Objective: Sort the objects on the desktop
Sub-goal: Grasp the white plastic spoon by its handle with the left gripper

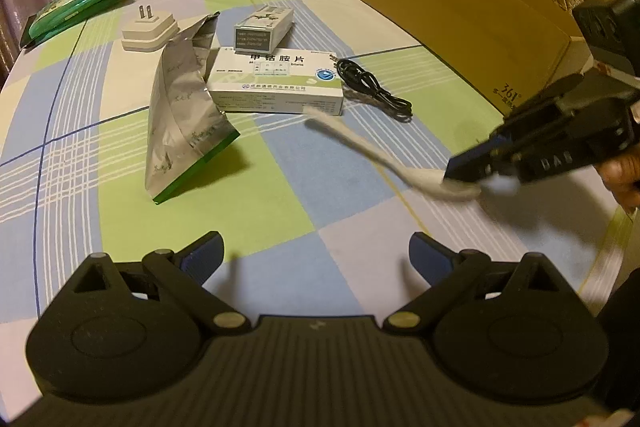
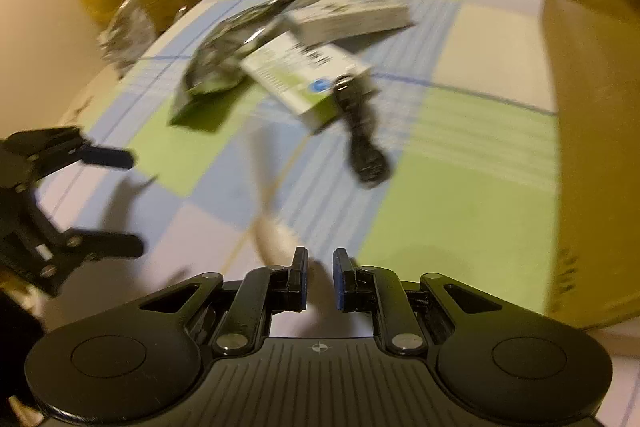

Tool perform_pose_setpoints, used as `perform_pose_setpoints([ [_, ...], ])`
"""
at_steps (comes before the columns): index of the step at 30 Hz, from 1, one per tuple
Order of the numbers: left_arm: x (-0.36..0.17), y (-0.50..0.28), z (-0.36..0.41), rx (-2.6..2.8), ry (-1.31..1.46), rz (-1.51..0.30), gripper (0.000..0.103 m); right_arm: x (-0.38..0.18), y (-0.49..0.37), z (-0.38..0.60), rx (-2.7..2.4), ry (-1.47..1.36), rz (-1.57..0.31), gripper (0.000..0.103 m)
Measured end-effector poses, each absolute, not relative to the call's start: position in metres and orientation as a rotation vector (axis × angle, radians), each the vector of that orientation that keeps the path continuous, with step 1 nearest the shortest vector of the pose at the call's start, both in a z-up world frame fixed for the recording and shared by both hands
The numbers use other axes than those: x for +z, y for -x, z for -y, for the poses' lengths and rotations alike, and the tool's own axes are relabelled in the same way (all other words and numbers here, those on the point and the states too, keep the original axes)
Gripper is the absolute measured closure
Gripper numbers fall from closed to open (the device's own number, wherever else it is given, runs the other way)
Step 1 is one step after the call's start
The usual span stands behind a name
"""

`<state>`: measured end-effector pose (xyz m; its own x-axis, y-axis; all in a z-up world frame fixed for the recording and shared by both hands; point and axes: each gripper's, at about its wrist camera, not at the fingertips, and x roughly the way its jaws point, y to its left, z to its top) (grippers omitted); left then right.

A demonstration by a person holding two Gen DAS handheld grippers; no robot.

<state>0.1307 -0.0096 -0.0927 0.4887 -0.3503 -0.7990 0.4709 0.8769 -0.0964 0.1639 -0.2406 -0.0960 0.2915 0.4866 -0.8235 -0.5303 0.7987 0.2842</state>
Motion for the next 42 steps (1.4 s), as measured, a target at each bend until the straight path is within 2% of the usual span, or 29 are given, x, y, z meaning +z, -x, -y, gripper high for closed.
perform_pose_setpoints([
  [6,-0.092,-0.129,0.007,-0.498,-0.137,-0.934,0.006,-0.092,-0.156,0.231,0.729,0.037,-1.072,0.092],
  [7,-0.092,-0.129,0.007,-0.498,-0.136,-0.933,0.006,-0.091,-0.155,0.232,0.727,0.035,-1.066,0.083],
  [8,-0.092,-0.129,0.007,-0.499,-0.136,-0.933,0.006,-0.09,-0.155,0.233,0.724,0.034,-1.057,0.065],
  [10,-0.091,-0.129,0.008,-0.503,-0.136,-0.931,0.006,-0.086,-0.153,0.235,0.722,0.031,-1.034,0.047],
  [24,-0.085,-0.126,0.043,-0.494,0.048,-0.93,0.006,-0.05,-0.135,0.27,0.584,0.089,-0.924,0.046],
  [27,-0.084,-0.123,0.063,-0.476,0.055,-0.923,0.007,-0.045,-0.13,0.277,0.554,0.068,-0.914,0.043],
  [28,-0.084,-0.123,0.068,-0.472,0.055,-0.922,0.007,-0.044,-0.13,0.279,0.541,0.06,-0.916,0.039],
  [29,-0.085,-0.123,0.074,-0.464,0.055,-0.924,0.009,-0.044,-0.129,0.282,0.525,0.047,-0.916,0.033],
  [31,-0.088,-0.125,0.086,-0.437,0.043,-0.934,0.012,-0.044,-0.127,0.289,0.506,0.025,-0.912,0.028],
  [39,-0.105,-0.137,0.112,-0.39,0.045,-0.965,0.019,-0.047,-0.121,0.319,0.431,-0.022,-0.903,0.025],
  [42,-0.109,-0.14,0.118,-0.392,-0.001,-0.975,0.036,-0.05,-0.121,0.329,0.423,-0.043,-0.908,0.023],
])
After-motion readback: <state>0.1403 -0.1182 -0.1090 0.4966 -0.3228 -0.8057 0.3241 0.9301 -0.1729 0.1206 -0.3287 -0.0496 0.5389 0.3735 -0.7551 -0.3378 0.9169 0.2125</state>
